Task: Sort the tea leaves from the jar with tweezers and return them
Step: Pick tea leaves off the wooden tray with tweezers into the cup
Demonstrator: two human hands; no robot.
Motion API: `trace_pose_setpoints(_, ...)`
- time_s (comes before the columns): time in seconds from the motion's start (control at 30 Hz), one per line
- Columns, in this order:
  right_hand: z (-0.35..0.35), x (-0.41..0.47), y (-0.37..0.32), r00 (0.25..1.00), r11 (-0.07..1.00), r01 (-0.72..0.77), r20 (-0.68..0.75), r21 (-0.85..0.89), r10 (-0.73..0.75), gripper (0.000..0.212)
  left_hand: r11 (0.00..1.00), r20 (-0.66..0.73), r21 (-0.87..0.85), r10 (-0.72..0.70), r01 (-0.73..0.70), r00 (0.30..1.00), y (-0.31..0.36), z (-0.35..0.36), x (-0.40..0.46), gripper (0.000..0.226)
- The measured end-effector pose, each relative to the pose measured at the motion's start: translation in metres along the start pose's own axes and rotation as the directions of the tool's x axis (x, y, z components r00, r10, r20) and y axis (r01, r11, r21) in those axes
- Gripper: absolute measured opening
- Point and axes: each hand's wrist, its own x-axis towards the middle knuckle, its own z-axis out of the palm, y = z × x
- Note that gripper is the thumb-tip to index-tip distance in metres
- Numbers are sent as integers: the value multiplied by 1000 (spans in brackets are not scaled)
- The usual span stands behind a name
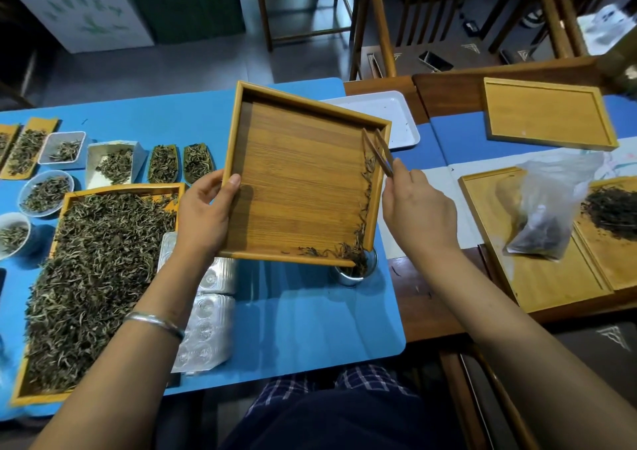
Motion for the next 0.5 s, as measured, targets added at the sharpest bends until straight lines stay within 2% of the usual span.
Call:
trace_pose_setpoints(0.33, -3, -37, -16, 991, 991, -23, 127, -132, 40, 45, 999, -2, 11, 46, -46, 999, -3, -1, 3, 19)
trace_pose_setpoints(0.5, -7, -74, -22, 986, 976, 20, 164, -217, 16, 53, 1000, -3, 3, 28, -28, 1000, -4, -1, 5, 16)
